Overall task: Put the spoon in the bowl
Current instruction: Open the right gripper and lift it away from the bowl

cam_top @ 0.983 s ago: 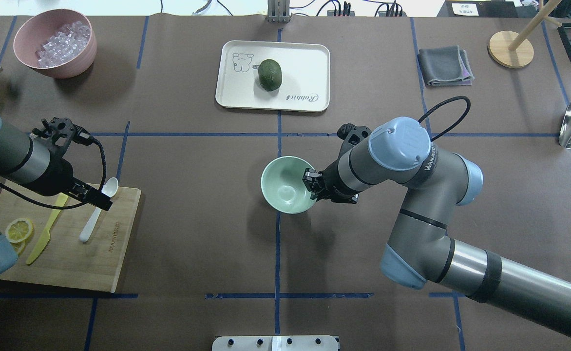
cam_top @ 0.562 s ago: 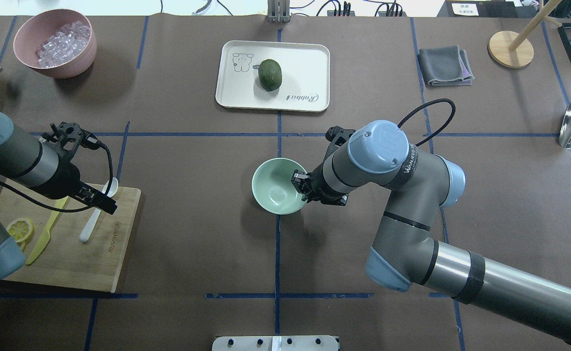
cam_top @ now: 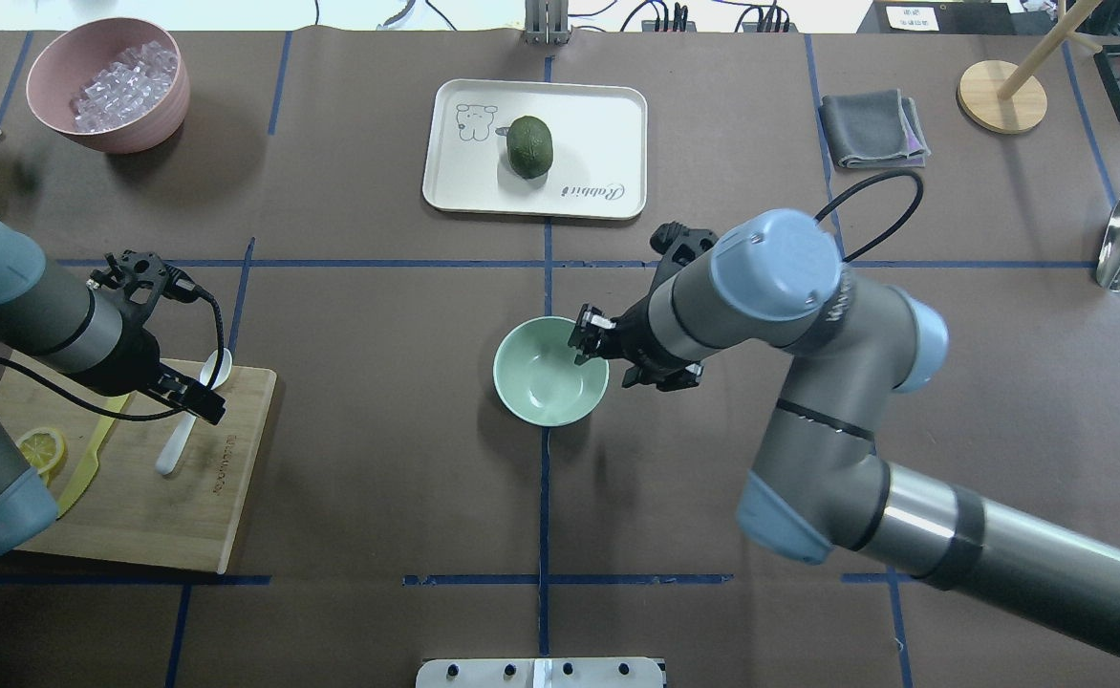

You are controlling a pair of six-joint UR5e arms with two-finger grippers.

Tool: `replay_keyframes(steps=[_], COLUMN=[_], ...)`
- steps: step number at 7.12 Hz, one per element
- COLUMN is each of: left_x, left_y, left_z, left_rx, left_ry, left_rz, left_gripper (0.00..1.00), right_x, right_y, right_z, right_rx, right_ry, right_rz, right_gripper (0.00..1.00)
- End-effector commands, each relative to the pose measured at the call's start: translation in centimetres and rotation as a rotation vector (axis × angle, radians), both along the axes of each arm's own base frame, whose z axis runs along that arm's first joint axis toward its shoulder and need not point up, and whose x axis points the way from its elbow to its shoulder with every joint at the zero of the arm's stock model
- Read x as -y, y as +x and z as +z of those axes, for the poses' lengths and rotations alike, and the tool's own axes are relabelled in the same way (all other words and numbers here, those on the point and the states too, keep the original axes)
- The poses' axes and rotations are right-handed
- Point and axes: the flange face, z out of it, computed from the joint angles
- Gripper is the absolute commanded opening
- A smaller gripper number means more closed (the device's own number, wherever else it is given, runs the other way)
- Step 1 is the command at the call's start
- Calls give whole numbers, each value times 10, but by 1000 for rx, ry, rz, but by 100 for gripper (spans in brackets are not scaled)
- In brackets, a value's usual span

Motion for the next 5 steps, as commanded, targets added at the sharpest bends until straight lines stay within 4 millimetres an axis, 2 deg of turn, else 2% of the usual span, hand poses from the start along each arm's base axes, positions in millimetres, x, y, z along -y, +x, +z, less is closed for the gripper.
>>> replay_keyframes(steps=[1,2,5], left_x=[-1,0,3], left_y=[6,8,11], left_z=[10,14,10], left_rx=[19,24,22], left_ry=[-9,-13,-8], left_rz=[5,7,5], left_gripper=[86,85,71], right_x=[26,41,39], right_y=[121,155,165], right_z=[11,27,49], right_rx=[69,71,46], right_ry=[-48,-85,-91], right_rz=[9,19,24], right_gripper=[99,99,99])
